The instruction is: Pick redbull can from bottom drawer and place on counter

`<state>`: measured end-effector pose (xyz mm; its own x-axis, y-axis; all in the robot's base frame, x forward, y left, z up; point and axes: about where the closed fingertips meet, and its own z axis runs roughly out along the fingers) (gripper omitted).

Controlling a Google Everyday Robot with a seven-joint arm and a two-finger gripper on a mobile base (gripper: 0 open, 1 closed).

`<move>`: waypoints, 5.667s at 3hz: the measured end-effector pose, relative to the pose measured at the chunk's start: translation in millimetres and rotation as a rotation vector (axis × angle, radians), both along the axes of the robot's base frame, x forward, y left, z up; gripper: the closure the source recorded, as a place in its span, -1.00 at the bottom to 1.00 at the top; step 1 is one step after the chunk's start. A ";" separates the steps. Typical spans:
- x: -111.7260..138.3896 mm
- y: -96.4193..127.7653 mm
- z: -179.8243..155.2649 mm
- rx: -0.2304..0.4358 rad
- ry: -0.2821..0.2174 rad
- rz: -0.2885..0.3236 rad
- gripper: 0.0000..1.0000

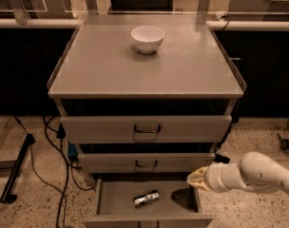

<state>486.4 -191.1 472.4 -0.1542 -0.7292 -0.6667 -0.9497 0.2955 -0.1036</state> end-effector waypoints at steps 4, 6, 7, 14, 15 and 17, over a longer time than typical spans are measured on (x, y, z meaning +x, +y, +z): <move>13.5 0.4 -103.0 0.032 0.092 0.027 1.00; 9.6 26.9 -216.9 0.149 0.147 0.068 1.00; 3.2 30.2 -231.3 0.159 0.163 0.061 1.00; 65.3 57.0 -314.9 0.146 0.053 0.150 -0.47; 67.4 62.0 -319.5 0.153 0.057 0.163 -0.74; 69.9 69.9 -326.9 0.178 0.051 0.171 -0.53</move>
Offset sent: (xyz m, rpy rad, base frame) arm 0.0117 -0.0021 -0.0487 0.0026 0.0503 0.0161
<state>556.3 -121.2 145.5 -0.0758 -0.6192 -0.7816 -0.9901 0.1398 -0.0147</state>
